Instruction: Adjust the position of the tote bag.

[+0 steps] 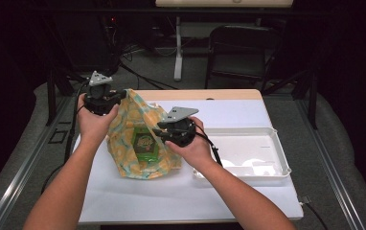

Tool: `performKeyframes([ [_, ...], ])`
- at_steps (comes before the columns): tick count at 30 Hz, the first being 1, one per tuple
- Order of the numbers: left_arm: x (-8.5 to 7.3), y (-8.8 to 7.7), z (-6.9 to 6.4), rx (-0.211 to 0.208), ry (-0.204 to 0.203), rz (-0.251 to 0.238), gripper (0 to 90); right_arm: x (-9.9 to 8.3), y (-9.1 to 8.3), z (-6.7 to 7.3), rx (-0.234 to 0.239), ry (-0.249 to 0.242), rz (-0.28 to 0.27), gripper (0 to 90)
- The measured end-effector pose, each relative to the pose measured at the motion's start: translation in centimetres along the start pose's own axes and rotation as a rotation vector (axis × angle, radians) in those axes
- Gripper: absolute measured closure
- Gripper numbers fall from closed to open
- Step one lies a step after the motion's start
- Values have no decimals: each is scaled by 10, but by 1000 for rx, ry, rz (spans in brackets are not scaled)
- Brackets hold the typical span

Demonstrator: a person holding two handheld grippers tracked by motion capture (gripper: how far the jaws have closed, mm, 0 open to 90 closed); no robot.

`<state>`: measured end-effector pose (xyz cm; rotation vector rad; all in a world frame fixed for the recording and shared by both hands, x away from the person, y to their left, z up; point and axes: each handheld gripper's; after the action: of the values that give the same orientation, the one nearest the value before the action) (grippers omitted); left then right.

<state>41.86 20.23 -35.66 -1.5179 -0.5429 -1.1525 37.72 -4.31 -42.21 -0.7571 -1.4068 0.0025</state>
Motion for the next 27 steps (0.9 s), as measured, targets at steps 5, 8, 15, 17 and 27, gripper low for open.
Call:
performKeyframes([
  [5,1,4,3,-7,-27,1,900,0,3,-1,4,13,-5,710],
  [8,2,7,2,2,-21,2,900,-1,6,-2,7,20,-5,710],
  [15,2,13,5,14,-29,10,900,0,8,1,16,20,-12,700],
  [17,3,14,7,13,-34,10,900,0,9,1,18,17,-6,697],
  [27,3,19,7,19,-40,8,900,-6,15,6,28,8,12,689],
])
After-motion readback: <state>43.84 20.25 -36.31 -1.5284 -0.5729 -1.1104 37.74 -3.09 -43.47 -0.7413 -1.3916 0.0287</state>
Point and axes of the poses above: each handheld gripper's, and its own axes: y roughly forward along the jaws, x roughly out of its top, z roughly to its left, and after that the axes turned 6 degrees about x, right-handed
